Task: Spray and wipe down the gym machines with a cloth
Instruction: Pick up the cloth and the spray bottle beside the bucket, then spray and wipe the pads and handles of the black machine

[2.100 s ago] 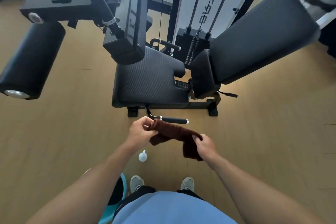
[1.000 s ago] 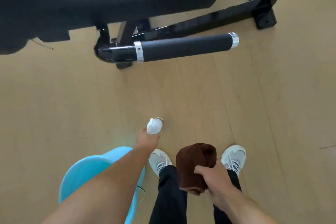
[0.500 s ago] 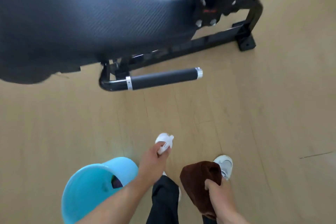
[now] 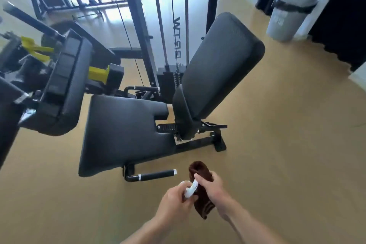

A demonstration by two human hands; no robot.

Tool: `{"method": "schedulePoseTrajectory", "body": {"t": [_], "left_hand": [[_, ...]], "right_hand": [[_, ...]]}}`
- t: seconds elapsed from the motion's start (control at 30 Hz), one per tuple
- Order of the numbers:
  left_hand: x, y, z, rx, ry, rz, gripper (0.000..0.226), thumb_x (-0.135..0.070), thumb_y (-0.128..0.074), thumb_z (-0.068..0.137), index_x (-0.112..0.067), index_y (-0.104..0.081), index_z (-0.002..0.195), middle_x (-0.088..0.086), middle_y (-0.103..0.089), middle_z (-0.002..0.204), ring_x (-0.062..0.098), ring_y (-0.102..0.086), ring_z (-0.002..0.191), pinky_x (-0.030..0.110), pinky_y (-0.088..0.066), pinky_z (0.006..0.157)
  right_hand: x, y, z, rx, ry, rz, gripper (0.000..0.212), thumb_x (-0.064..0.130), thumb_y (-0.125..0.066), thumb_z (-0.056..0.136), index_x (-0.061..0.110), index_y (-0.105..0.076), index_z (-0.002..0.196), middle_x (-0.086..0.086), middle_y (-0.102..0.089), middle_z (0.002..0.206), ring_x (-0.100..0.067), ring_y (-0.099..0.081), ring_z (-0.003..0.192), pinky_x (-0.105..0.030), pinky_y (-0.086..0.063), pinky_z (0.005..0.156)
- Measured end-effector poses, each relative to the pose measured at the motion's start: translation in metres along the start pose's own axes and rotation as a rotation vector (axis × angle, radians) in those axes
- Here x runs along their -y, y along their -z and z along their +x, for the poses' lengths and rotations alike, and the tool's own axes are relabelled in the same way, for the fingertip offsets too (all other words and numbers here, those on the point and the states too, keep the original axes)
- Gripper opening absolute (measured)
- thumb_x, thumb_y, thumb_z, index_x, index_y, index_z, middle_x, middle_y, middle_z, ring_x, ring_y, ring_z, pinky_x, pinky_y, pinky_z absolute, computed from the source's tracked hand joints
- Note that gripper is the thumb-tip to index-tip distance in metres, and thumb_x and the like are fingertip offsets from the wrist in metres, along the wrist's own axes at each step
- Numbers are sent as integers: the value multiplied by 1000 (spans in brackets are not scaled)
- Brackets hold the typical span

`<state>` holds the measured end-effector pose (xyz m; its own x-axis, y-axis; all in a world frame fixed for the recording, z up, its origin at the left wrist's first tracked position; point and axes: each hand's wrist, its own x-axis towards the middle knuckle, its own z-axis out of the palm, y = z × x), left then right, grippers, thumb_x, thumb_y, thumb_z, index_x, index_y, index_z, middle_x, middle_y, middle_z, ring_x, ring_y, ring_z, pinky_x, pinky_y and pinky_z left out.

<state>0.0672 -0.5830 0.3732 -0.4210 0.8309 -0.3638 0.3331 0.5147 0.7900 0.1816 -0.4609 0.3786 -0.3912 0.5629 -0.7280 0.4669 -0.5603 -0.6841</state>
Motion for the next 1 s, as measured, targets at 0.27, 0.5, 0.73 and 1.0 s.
{"method": "schedulePoseTrajectory", "body": {"t": [0.27,0.5,0.73,1.0], "left_hand": [[-70,60,28,-416,-375,122,38,-44,-87,75,-32,-59,98,-24,-55,66,0,-57,67,8,-42,62],[-101,102,101,-558,-582,-64,24,-35,-57,101,-19,-74,108,-12,-64,109,11,-64,104,18,-50,91],[-89,146,202,-363,-230,-493,29,-29,-54,105,-18,-61,80,1,-68,76,19,-69,80,48,-59,79],[-158,188,275,-324,-15,-899,33,-32,-56,104,-6,-69,87,9,-73,88,23,-74,90,44,-65,76]], "right_hand": [[126,18,-20,245,164,-43,25,17,-70,95,4,-72,117,-19,-77,101,-31,-73,88,-42,-61,81],[215,-6,4,264,163,-178,24,23,-64,103,7,-75,118,-16,-78,109,-28,-76,100,-36,-61,88],[303,-24,58,-187,217,-77,31,5,-87,79,4,-73,107,-14,-78,88,-24,-77,70,-27,-58,53],[438,24,47,-1089,861,-361,44,27,-70,100,8,-56,137,-2,-65,123,-19,-61,116,-25,-45,98]]}}
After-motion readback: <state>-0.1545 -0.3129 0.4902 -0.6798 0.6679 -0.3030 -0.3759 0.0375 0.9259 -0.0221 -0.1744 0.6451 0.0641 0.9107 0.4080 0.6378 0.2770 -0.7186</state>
